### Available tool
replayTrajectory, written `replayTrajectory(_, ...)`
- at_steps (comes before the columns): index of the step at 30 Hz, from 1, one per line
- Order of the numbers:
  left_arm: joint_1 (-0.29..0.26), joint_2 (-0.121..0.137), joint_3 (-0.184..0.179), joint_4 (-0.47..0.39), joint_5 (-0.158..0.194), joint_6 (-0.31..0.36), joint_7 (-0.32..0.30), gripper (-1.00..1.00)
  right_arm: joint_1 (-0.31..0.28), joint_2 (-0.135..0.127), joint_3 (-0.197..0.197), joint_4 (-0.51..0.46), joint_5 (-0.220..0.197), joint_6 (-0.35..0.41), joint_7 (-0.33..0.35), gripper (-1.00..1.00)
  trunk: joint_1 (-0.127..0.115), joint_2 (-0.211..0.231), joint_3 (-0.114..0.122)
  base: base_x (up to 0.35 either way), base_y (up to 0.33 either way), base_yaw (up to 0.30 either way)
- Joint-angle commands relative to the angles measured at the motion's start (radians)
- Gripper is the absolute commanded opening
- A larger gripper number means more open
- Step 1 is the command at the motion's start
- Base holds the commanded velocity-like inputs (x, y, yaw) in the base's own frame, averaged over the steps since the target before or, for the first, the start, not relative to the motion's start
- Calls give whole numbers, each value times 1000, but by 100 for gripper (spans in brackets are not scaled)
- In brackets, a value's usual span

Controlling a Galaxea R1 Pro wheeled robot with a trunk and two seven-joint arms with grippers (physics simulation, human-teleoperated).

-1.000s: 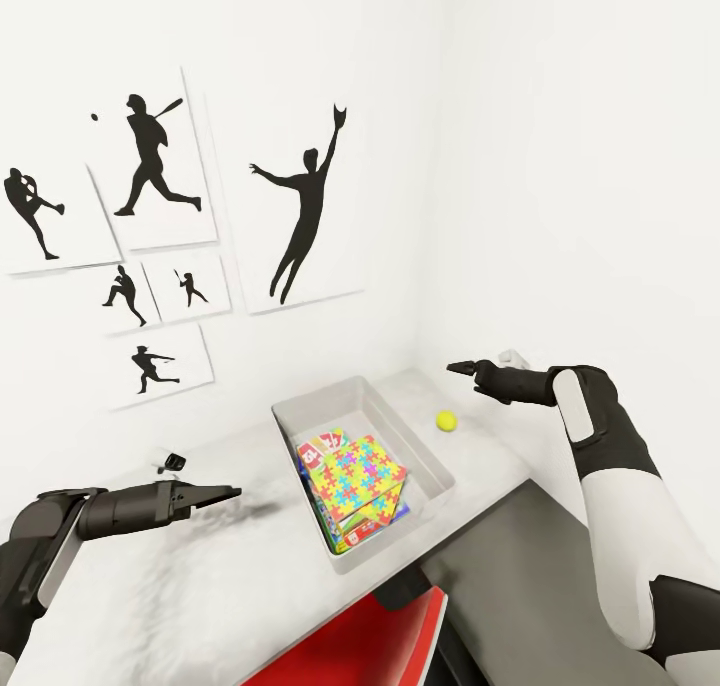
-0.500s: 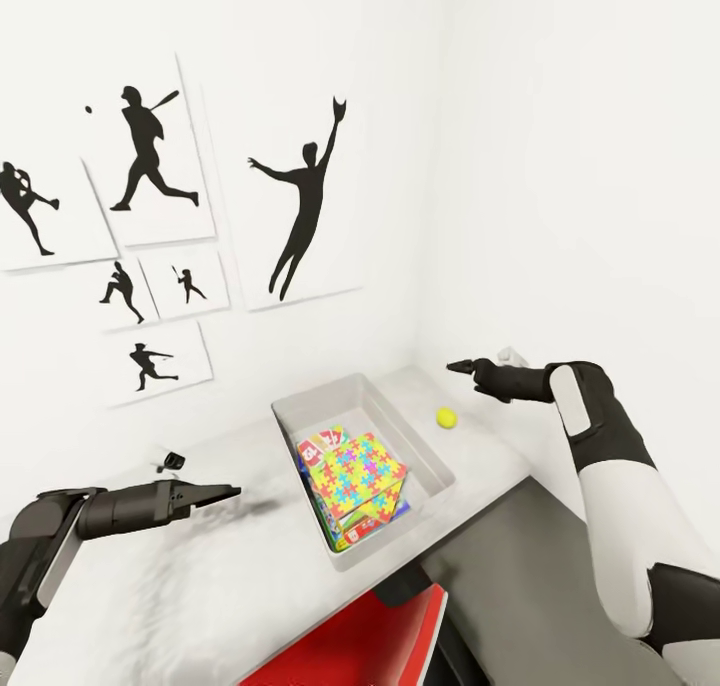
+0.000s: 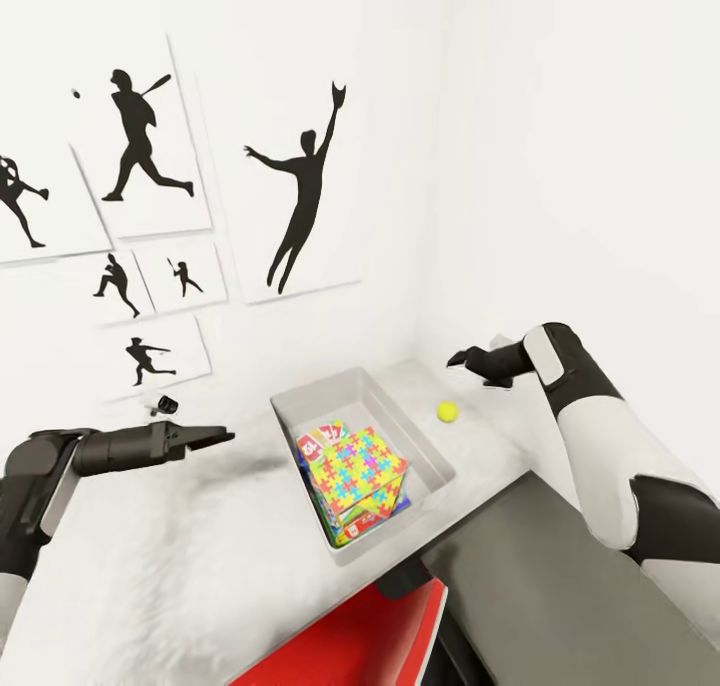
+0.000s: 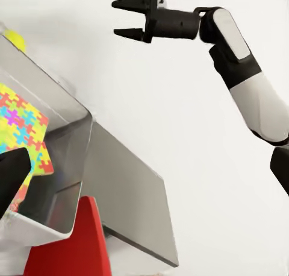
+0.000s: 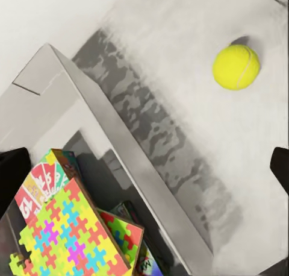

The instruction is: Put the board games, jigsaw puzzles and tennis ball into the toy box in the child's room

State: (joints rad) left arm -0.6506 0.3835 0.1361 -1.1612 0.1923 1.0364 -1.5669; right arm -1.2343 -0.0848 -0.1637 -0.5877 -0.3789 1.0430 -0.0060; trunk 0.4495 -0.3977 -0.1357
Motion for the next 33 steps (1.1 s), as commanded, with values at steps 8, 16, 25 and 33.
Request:
replayTrajectory(8, -191, -6, -8, 76, -49, 11, -4, 100, -71, 9, -1, 30, 0, 4, -53, 100, 1, -2, -15, 0, 0, 0)
replayTrajectory(16, -279, -62, -54, 79, -57, 11, -4, 100, -78, 11, -2, 32, 0, 4, -58, 100, 1, -2, -28, 0, 0, 0)
replayTrajectory(25, -319, -120, -143, 71, -56, 11, -4, 100, -79, 11, -2, 32, 0, 4, -60, 100, 1, -2, -43, 0, 0, 0)
replayTrajectory(33, -428, -297, -270, 55, -114, 11, -4, 100, -79, 10, -1, 32, 3, 4, -60, 100, 1, -2, -56, 0, 0, 0)
